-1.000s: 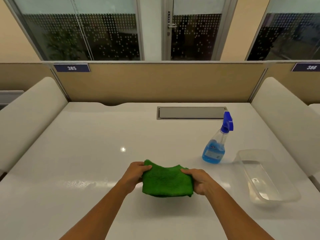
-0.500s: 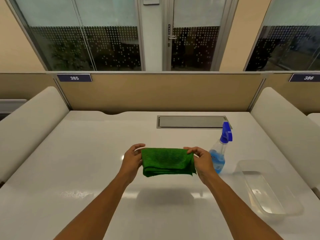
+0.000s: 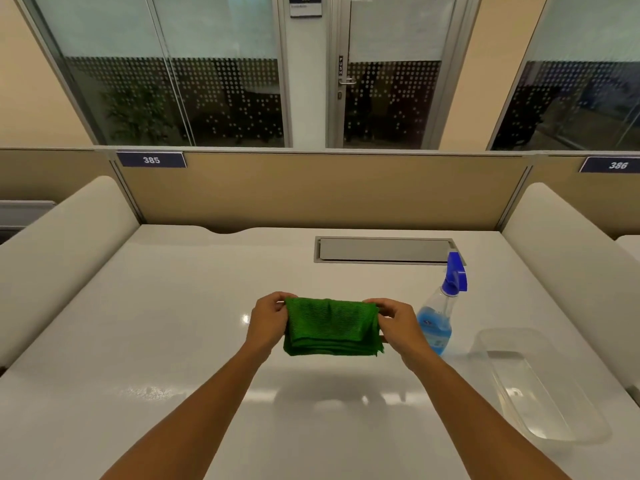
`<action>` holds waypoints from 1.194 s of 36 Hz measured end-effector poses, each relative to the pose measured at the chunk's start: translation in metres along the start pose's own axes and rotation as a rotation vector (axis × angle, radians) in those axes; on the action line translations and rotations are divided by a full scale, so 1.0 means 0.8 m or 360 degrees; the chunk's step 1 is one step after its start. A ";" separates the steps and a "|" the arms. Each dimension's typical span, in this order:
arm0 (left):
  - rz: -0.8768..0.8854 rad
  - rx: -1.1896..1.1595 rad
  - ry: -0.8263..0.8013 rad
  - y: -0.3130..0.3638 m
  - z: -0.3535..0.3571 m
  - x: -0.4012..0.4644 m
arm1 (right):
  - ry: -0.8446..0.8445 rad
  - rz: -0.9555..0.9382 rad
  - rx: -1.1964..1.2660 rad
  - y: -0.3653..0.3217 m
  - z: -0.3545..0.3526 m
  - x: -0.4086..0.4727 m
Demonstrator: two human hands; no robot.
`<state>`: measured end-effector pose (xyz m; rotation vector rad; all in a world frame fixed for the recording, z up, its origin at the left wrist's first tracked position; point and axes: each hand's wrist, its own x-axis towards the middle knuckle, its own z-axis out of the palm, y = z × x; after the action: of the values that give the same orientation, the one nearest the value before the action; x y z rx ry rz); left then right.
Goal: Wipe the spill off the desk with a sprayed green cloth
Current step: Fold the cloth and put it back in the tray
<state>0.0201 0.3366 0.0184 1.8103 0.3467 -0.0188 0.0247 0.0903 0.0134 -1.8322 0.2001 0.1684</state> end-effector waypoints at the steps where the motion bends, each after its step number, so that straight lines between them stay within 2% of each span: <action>1: 0.0037 0.0071 0.0028 0.003 0.003 -0.001 | 0.0043 -0.0038 -0.0061 -0.004 0.003 -0.001; 7: 0.0218 0.0291 0.0052 0.029 0.044 -0.020 | 0.0222 -0.0247 -0.0380 -0.036 0.039 -0.019; 13: 0.0206 -0.0015 -0.0021 0.045 0.074 -0.044 | 0.0154 -0.0262 -0.0216 -0.047 0.061 -0.038; 18: 0.0125 0.0021 -0.0139 0.028 0.065 -0.037 | -0.0076 -0.0095 -0.0055 -0.046 0.048 -0.044; 24: -0.0190 -0.0395 -0.0248 0.005 0.059 -0.037 | -0.0416 -0.0066 0.0033 -0.037 0.034 -0.055; 26: -0.0264 -0.0511 -0.0265 0.000 0.059 -0.042 | -0.0307 -0.0096 0.0013 -0.026 0.027 -0.060; 28: -0.0335 -0.0626 -0.0307 -0.002 0.061 -0.048 | -0.0071 -0.0111 -0.0149 -0.012 0.016 -0.062; 30: -0.0393 -0.0769 -0.0403 -0.001 0.064 -0.055 | 0.0037 -0.0035 -0.0259 0.001 0.004 -0.066; 32: -0.0440 -0.0923 -0.0513 0.001 0.070 -0.061 | -0.0044 0.0172 -0.0279 0.010 -0.010 -0.071; 35: -0.0470 -0.1066 -0.0673 0.005 0.085 -0.068 | -0.0217 0.0481 -0.0002 0.021 -0.035 -0.075; 37: -0.0470 -0.1061 -0.0754 0.008 0.101 -0.071 | -0.0218 0.0493 0.0138 0.026 -0.054 -0.079; 43: -0.0454 -0.0772 -0.0903 0.021 0.161 -0.082 | 0.0052 0.0428 0.0157 0.032 -0.123 -0.105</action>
<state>-0.0171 0.1957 0.0120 1.1983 0.1763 -0.5877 -0.0622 -0.0075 0.0342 -1.7059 0.4706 0.3109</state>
